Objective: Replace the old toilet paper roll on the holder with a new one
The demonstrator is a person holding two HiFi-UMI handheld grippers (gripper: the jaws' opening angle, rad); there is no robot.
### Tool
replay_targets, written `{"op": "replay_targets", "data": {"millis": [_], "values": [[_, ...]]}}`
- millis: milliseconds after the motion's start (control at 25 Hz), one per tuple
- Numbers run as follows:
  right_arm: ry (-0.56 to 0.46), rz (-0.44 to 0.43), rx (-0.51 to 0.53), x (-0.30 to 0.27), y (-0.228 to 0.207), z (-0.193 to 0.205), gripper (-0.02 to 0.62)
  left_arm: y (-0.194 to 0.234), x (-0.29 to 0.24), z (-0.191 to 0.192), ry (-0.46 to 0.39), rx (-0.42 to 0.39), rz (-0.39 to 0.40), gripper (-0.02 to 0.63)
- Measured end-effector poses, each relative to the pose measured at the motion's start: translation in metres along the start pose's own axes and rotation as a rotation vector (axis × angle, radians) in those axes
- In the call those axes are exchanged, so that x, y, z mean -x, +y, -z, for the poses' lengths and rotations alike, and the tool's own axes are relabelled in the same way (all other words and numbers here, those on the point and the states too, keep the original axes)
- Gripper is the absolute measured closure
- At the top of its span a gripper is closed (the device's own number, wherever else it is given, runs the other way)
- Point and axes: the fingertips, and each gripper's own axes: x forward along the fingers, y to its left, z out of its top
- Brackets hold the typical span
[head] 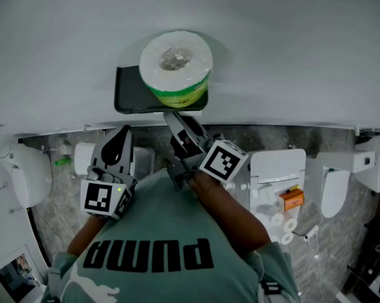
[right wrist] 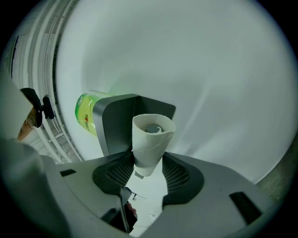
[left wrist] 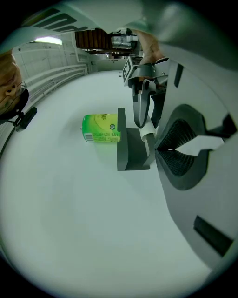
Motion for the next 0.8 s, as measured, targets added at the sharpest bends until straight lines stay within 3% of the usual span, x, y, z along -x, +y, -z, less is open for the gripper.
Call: {"op": "replay_targets", "data": {"millis": [800], "values": [[-0.074,0.059,0.035,0.041,-0.014,-0.046,0.4,-0.043,-0.03,-0.007,-0.013,0.005,0.068,0.603]]}}
